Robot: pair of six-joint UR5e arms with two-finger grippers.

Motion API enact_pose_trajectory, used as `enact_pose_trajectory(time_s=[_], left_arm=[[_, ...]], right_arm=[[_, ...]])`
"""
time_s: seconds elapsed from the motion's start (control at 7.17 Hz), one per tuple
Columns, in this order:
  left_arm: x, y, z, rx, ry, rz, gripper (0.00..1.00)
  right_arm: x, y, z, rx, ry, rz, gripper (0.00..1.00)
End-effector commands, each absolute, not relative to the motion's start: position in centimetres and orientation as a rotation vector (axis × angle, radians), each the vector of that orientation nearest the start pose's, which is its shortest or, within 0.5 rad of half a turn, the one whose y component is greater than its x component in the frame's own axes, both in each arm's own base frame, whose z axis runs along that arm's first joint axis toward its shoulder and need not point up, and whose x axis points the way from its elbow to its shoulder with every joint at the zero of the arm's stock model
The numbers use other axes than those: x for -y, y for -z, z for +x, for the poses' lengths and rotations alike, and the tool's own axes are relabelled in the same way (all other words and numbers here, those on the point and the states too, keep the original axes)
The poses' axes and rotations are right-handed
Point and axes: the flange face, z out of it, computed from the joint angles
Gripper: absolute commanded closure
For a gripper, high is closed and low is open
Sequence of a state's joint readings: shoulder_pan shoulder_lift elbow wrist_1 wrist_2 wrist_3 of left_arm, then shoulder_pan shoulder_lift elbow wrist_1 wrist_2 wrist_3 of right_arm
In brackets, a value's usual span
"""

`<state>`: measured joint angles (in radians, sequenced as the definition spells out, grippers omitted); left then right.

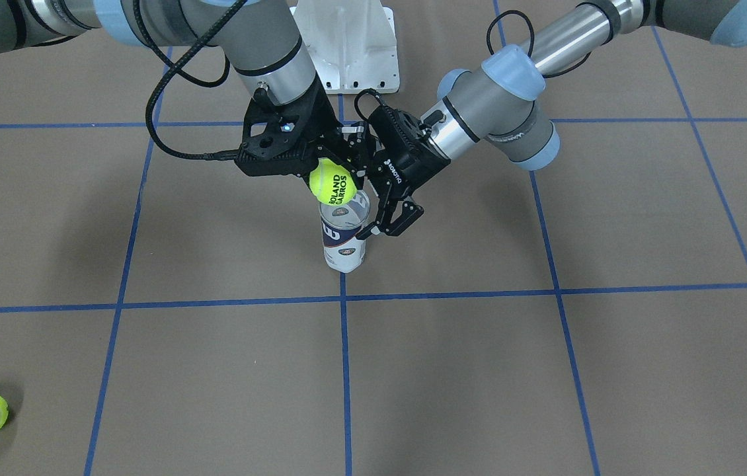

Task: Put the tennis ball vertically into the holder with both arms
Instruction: 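Carry the ball with the right gripper over the can's opening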

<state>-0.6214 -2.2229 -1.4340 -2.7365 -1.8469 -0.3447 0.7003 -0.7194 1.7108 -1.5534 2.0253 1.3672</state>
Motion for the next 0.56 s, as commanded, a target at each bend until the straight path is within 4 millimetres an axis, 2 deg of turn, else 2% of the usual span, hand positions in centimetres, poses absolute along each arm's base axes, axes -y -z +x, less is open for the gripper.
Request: enact_pose_trajectory(time_s=[0.0, 0.14, 0.28, 0.42], left_arm=[[48.4, -19.72, 49.38, -1.208, -0.675, 1.23, 0.05], [48.4, -19.72, 49.38, -1.208, -0.675, 1.23, 0.05], [48.4, -19.72, 49.38, -1.208, -0.675, 1.23, 0.05], [48.37, -19.66, 49.34, -1.21, -0.674, 1.231, 0.05]], right_arm=[[49.73, -7.83, -45.19, 1.069, -0.219, 0.057, 1.0], [49.73, -7.83, -45.19, 1.069, -0.219, 0.057, 0.77], [49.73, -7.83, -45.19, 1.069, -0.219, 0.057, 0.44], [49.73, -7.81, -45.18, 1.07, -0.219, 0.058, 0.34]])
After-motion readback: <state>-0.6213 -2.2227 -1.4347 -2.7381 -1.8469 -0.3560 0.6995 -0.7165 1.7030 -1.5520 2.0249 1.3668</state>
